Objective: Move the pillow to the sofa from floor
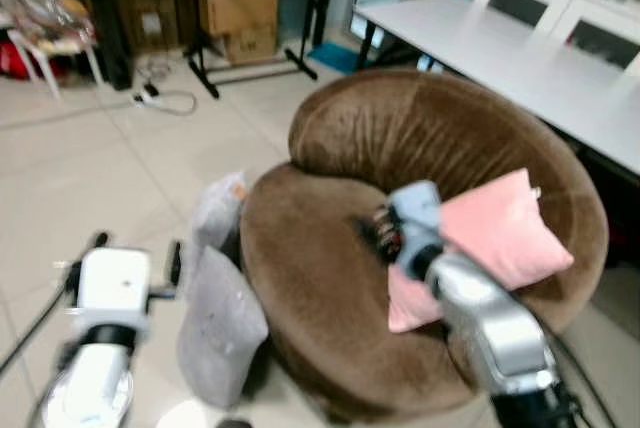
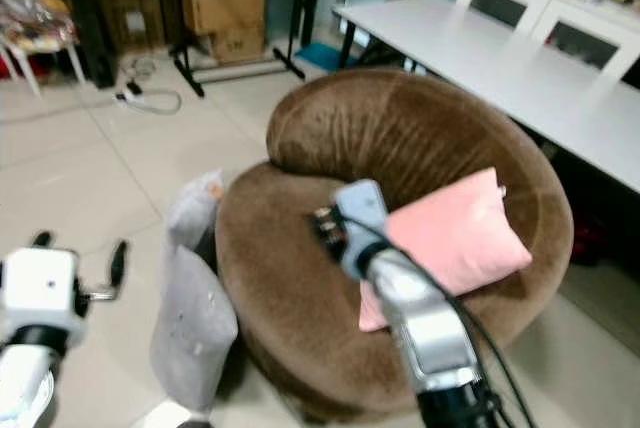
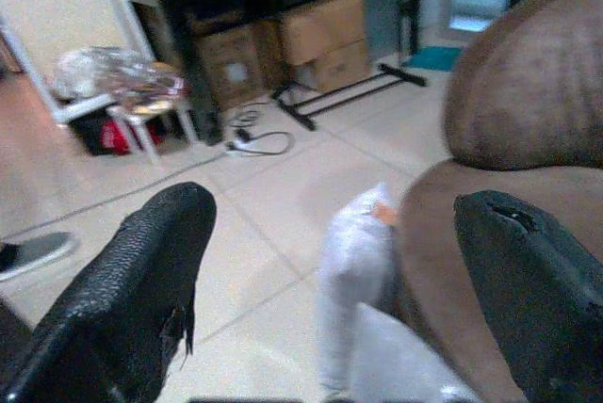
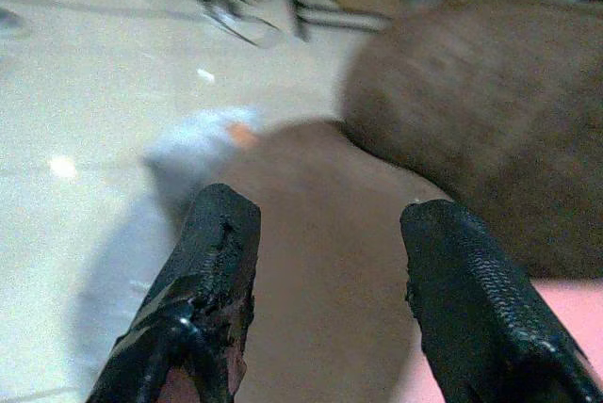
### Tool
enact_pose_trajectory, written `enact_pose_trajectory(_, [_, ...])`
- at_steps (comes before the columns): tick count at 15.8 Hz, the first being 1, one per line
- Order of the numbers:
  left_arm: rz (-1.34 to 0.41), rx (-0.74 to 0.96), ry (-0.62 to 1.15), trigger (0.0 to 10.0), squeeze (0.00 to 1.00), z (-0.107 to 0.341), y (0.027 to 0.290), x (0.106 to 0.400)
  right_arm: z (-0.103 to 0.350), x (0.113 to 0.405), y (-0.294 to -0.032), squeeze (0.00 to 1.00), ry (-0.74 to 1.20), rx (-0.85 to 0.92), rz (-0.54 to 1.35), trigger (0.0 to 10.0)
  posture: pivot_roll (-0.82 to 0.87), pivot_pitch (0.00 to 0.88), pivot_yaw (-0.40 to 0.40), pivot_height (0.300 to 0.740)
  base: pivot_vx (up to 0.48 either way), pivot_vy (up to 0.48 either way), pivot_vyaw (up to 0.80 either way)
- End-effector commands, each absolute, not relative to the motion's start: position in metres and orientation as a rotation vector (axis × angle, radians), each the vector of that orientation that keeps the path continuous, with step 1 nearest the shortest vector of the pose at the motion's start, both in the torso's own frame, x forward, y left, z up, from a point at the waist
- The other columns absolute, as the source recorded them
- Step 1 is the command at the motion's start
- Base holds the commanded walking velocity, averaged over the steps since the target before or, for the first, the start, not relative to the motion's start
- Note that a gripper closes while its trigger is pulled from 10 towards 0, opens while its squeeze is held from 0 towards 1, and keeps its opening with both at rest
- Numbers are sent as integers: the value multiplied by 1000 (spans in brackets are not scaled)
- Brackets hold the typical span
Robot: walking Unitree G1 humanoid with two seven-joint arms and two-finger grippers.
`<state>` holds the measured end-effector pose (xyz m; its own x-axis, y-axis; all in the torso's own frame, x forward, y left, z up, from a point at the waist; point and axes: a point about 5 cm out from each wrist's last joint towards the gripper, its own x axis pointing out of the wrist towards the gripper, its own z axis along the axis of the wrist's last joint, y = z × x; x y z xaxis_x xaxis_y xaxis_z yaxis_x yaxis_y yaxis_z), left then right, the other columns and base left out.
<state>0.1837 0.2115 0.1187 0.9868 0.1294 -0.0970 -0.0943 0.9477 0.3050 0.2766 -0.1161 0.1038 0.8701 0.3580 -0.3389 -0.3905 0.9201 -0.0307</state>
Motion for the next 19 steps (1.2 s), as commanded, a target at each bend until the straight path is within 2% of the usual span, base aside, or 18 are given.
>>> enact_pose_trajectory(1, [94, 288, 100, 10000, 0, 122, 208, 185, 106, 280, -124, 0, 337, -96, 346, 10000, 40, 0, -167, 740, 0, 0, 0])
enact_pose_trajectory(5, [142, 305, 95, 10000, 0, 121, 213, 189, 106, 286, -131, 0, 327, -110, 294, 10000, 53, 0, -178, 740, 0, 382, 0])
enact_pose_trajectory(10, [154, 312, 96, 10000, 0, 120, 216, 190, 105, 292, -127, 0, 323, -115, 293, 10000, 55, 0, -168, 740, 0, 420, 0])
enact_pose_trajectory(16, [138, 296, 73, 10000, 0, 118, 212, 194, 104, 287, -129, 0, 331, -79, 261, 10000, 40, 0, -164, 740, 0, 420, 0])
enact_pose_trajectory(19, [165, 304, 38, 10000, 0, 122, 212, 194, 106, 288, -134, 0, 310, -88, 224, 10000, 48, 0, -181, 740, 0, 0, 0])
